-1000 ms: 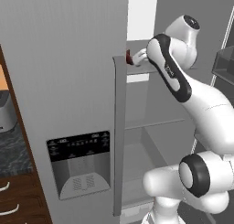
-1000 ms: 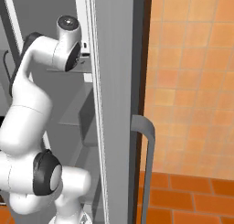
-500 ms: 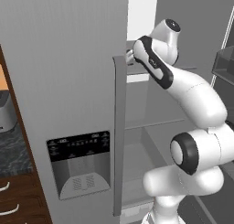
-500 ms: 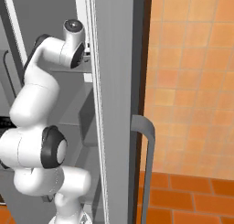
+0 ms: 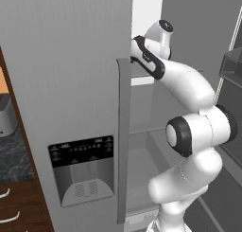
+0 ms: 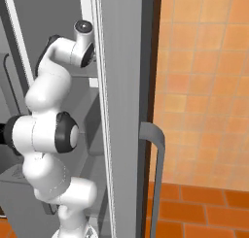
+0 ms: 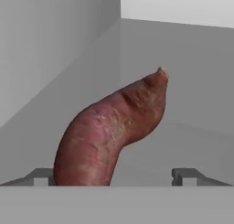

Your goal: Place one potato and one fish in each tupperware on the nearby counter, to pack two identical lunches.

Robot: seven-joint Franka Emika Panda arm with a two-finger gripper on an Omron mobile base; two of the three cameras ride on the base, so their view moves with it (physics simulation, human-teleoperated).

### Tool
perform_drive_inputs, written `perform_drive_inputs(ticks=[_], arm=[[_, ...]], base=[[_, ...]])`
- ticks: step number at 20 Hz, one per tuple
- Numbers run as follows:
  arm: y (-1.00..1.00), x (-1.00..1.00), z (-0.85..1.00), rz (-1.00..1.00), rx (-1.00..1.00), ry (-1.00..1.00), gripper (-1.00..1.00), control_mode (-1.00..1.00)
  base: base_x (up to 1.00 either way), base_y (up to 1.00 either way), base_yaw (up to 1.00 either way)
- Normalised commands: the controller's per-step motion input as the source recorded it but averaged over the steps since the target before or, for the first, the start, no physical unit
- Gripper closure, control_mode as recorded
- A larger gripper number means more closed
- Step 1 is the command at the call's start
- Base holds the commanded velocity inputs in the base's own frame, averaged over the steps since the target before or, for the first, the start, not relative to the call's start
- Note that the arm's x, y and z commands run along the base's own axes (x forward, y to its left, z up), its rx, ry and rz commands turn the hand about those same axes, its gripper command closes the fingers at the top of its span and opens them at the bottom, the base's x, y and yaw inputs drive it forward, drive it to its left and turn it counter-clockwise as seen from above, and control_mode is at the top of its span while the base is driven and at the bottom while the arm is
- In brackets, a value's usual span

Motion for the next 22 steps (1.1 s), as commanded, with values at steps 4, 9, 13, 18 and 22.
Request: perform_drive_inputs(ticks=[4,9,13,18,22], arm=[[0.09,0.53,-0.33,0.0,-0.04,0.0,-1.0,-1.0],[0.01,0.4,-0.39,0.0,-0.03,0.0,1.0,-1.0],[0.0,0.35,-0.39,0.0,0.0,0.0,1.0,-1.0],[0.0,0.16,-0.43,0.0,-0.01,0.0,1.0,-1.0],[0.0,-0.64,-0.3,-0.02,-0.01,-0.04,1.0,-1.0]], base=[[0.0,0.0,0.0],[0.0,0.0,0.0],[0.0,0.0,0.0],[0.0,0.0,0.0],[0.0,0.0,0.0]])
